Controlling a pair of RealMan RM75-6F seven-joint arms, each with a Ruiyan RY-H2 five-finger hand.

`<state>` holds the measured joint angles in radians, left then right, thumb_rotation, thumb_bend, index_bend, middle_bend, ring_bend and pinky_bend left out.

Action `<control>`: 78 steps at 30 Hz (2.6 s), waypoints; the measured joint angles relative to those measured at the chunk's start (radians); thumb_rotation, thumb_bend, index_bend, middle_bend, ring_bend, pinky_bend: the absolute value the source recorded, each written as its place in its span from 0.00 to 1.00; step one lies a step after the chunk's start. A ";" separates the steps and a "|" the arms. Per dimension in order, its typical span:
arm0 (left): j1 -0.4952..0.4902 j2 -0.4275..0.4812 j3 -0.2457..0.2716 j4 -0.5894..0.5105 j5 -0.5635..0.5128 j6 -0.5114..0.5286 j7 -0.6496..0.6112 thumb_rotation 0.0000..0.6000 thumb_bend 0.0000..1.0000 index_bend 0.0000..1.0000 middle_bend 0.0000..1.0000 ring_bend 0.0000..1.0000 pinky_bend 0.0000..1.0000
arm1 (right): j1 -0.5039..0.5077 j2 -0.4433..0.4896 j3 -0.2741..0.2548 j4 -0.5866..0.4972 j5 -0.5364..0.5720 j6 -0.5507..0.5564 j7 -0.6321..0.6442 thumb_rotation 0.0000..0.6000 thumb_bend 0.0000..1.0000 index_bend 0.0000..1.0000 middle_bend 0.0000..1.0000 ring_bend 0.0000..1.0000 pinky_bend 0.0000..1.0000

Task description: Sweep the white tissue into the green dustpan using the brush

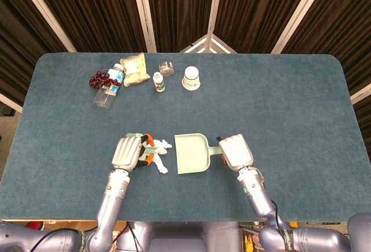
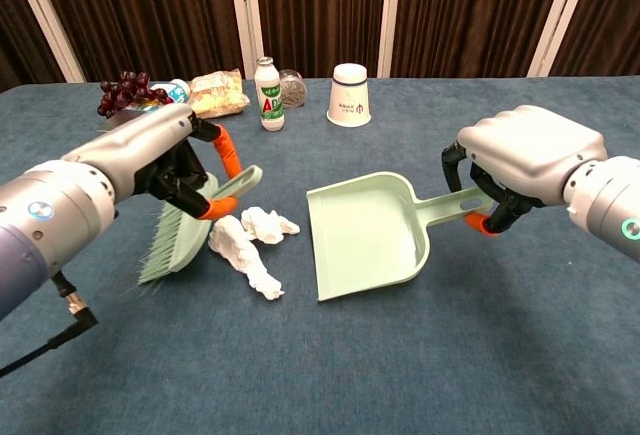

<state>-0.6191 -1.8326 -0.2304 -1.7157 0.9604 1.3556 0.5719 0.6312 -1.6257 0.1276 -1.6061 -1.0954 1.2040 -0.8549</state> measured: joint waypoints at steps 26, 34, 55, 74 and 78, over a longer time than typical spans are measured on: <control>-0.025 -0.186 -0.074 0.052 0.083 0.020 -0.123 1.00 0.67 0.78 1.00 1.00 1.00 | 0.004 0.005 -0.004 -0.023 0.016 0.010 -0.022 1.00 0.38 0.54 0.81 0.78 0.84; -0.062 -0.254 -0.118 0.080 0.122 0.009 -0.151 1.00 0.66 0.78 1.00 1.00 1.00 | 0.007 0.008 -0.001 -0.033 0.021 0.014 -0.029 1.00 0.38 0.54 0.81 0.78 0.84; -0.041 -0.207 -0.159 0.010 0.214 0.026 -0.247 1.00 0.66 0.77 1.00 1.00 1.00 | 0.008 0.003 -0.006 -0.017 0.041 0.015 -0.039 1.00 0.39 0.54 0.81 0.78 0.84; -0.002 -0.076 -0.142 -0.019 0.209 -0.011 -0.267 1.00 0.66 0.77 1.00 1.00 1.00 | 0.043 -0.024 0.002 0.021 0.128 -0.008 -0.152 1.00 0.38 0.55 0.81 0.78 0.84; 0.001 -0.059 -0.121 -0.014 0.221 -0.018 -0.265 1.00 0.66 0.78 1.00 1.00 1.00 | 0.049 -0.032 0.002 0.025 0.165 -0.010 -0.179 1.00 0.39 0.55 0.81 0.78 0.84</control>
<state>-0.6183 -1.8916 -0.3512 -1.7302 1.1818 1.3380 0.3070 0.6804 -1.6578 0.1294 -1.5808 -0.9303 1.1941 -1.0343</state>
